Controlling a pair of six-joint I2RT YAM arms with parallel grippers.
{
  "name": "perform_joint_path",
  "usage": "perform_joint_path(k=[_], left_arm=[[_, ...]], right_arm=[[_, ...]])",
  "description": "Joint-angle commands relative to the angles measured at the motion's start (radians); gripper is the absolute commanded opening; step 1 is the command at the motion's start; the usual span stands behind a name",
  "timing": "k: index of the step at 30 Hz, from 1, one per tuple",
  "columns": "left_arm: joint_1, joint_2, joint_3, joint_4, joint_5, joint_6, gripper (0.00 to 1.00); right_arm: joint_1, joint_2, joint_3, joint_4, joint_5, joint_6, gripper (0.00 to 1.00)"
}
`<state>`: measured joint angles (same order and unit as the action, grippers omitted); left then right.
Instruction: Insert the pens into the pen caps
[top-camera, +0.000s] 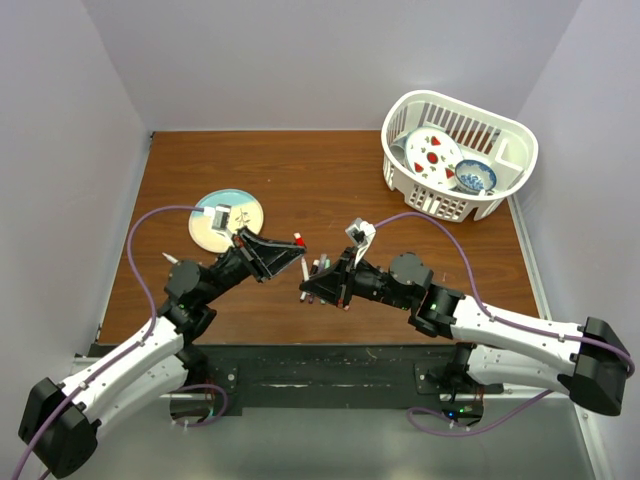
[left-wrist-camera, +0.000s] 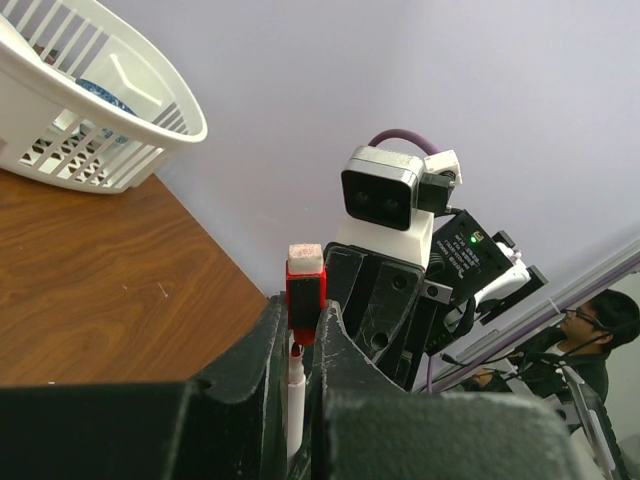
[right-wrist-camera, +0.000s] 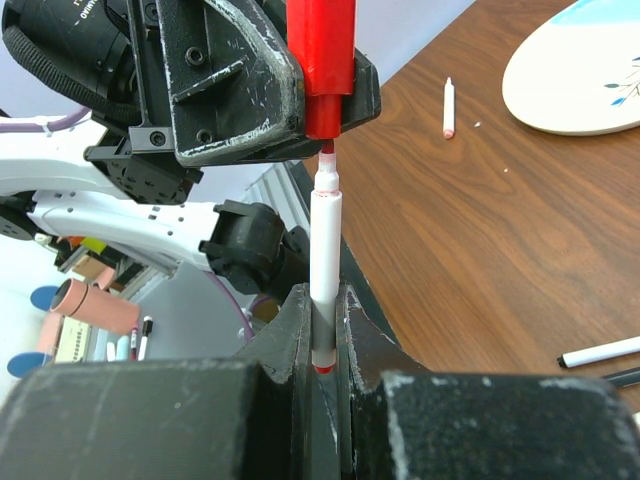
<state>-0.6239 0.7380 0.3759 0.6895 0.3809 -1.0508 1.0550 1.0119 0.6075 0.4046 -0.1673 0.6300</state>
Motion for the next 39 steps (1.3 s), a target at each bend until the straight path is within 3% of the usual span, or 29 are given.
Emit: perform_joint_path(k=[1, 39], left_arm=[[-0.002, -0.009, 0.043, 0.005, -0.011, 0.04, 0.0], [-0.002, -0.037, 0.046, -0.045, -0.01, 0.061, 0.0]], right_arm=[[0.007, -0.022, 0.034, 0.042, 0.012, 0.005, 0.0], [0.008, -0.027, 0.023, 0.04, 0.015, 0.022, 0.0]])
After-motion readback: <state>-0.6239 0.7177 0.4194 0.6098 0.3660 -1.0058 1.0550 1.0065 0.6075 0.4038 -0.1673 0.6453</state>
